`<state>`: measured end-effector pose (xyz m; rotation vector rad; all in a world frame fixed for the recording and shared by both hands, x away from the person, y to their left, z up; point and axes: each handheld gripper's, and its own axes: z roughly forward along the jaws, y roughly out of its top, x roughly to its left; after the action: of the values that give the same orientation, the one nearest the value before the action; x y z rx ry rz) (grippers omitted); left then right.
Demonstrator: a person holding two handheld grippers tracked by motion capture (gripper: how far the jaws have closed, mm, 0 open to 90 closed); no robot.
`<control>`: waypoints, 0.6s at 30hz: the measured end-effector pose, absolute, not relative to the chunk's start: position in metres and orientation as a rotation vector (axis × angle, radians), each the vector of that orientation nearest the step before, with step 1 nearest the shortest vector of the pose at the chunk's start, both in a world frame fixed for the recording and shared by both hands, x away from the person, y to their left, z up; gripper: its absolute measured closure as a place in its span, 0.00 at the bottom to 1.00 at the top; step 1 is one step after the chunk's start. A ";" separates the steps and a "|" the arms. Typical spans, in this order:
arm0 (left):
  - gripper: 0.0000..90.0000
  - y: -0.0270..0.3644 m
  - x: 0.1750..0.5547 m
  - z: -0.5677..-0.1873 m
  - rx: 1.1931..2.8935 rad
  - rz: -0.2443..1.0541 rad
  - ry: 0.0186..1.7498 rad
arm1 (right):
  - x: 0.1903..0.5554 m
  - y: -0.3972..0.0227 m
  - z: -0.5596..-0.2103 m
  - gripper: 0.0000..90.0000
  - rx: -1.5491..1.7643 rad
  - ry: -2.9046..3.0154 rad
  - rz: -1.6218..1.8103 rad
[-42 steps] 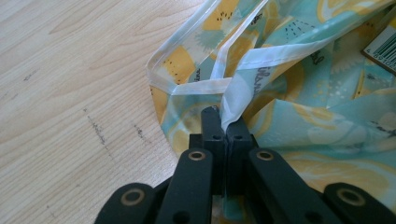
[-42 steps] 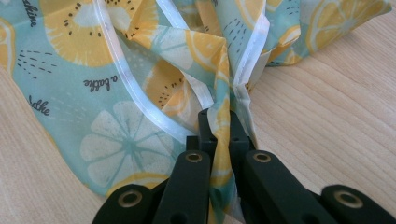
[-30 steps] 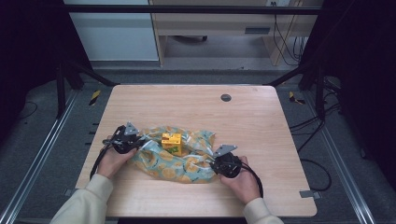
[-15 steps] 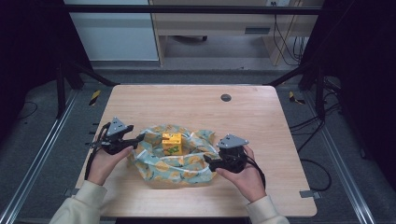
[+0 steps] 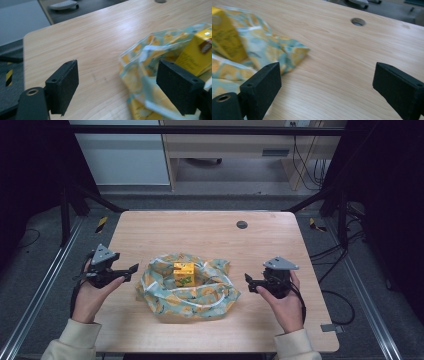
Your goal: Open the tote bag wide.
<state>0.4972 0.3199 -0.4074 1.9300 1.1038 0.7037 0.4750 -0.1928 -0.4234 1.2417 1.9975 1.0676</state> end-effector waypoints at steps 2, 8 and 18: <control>0.16 0.329 0.498 -0.414 1.941 0.705 1.132 | 0.476 -0.204 -0.427 0.08 1.279 1.987 1.052; 0.11 0.346 0.496 -0.430 1.956 0.681 1.186 | 0.478 -0.227 -0.439 0.07 1.350 1.967 1.024; 0.08 0.353 0.484 -0.466 2.093 0.632 1.228 | 0.490 -0.243 -0.469 0.11 1.436 2.027 0.896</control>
<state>0.4840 0.3527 -0.4659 2.0929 1.2283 0.6324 0.4902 -0.2431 -0.4689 1.4363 2.0274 0.8959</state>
